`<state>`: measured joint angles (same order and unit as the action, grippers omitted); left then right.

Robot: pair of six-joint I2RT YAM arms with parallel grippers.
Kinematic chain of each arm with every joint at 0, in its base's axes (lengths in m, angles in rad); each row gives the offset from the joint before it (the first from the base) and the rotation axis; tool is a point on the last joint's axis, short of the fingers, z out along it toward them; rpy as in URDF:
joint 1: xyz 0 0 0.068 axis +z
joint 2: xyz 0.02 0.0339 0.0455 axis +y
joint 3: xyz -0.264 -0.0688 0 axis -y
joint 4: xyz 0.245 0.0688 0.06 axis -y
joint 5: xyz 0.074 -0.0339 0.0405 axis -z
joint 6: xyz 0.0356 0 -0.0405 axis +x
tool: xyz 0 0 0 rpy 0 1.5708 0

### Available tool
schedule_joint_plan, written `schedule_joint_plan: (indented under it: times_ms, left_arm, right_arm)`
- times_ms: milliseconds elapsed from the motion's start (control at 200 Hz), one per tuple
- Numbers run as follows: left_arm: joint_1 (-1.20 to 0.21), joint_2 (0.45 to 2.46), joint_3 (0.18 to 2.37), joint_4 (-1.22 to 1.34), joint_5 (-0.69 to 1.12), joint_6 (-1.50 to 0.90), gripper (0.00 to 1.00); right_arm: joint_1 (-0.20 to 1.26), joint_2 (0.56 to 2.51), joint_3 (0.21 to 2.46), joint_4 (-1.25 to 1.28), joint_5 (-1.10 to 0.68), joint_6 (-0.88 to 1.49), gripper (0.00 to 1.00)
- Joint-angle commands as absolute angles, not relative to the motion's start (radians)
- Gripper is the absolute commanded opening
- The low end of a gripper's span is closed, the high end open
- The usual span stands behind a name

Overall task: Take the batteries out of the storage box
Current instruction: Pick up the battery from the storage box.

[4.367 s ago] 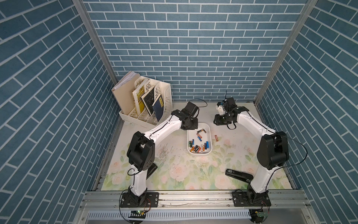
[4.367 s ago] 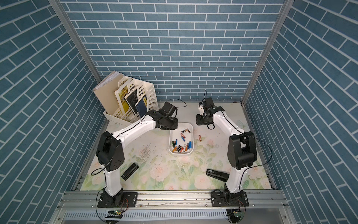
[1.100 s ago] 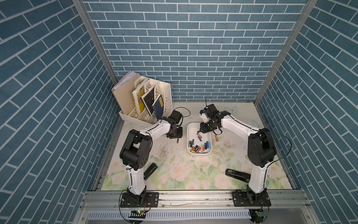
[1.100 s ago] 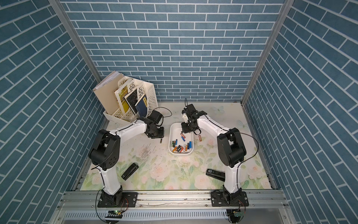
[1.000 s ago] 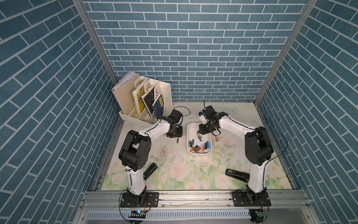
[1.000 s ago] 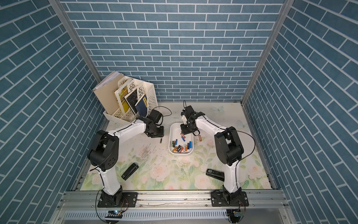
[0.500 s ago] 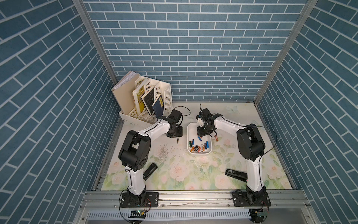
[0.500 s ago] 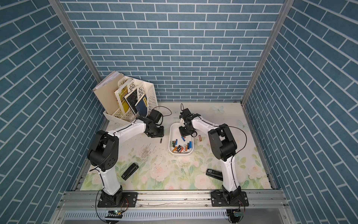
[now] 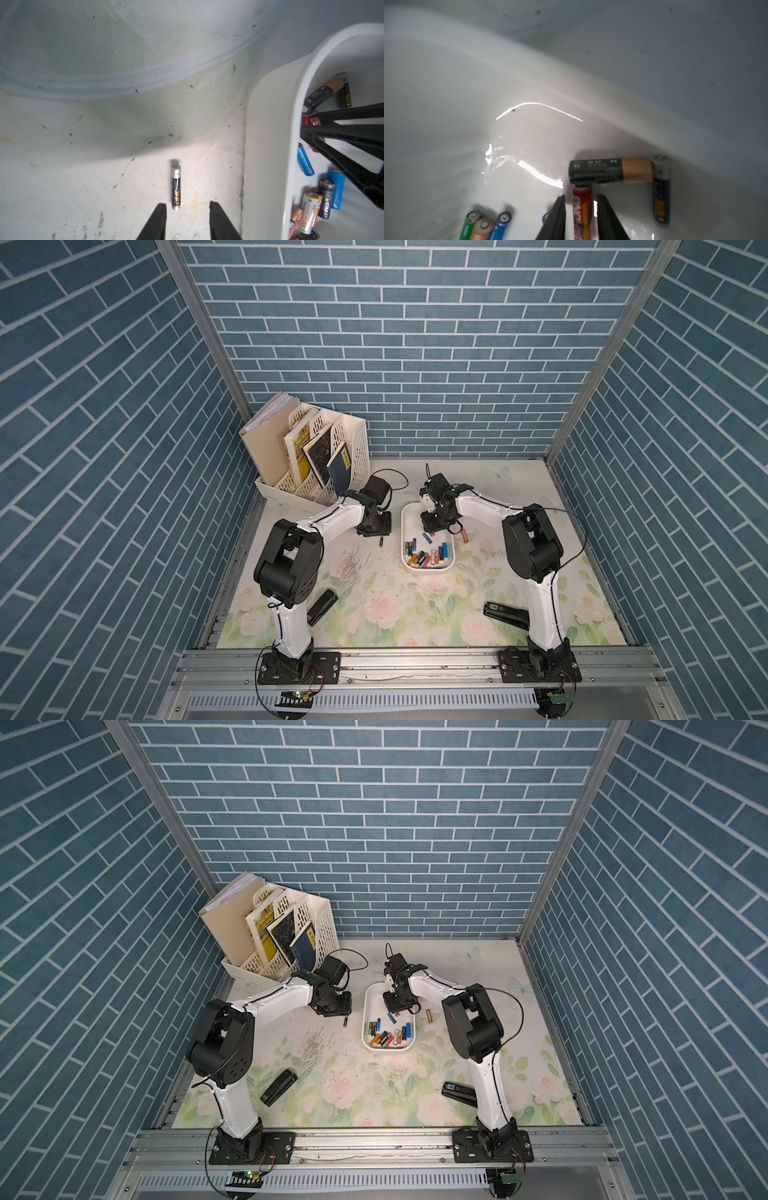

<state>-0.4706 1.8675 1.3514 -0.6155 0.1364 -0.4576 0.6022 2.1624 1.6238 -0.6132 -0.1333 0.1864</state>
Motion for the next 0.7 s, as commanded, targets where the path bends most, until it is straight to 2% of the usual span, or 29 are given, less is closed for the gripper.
schedule_joint_plan:
  times_ms: [0,170,695]
  left_arm:
    - [-0.466,1.835,1.355,-0.625,0.142,-0.457,0.40]
    - [-0.468,1.823,1.359,-0.630,0.140,-0.458,0.40]
    - [-0.467,1.813,1.340,-0.622,0.145,-0.461,0.40]
  right_arm:
    - [0.614,2.187,1.640,-0.633,-0.112,0.196,0.26]
    - [0.617,2.187,1.643,-0.637,-0.116,0.196,0.16]
    - [0.616,2.097,1.685,-0.669,-0.142,0.208,0.14]
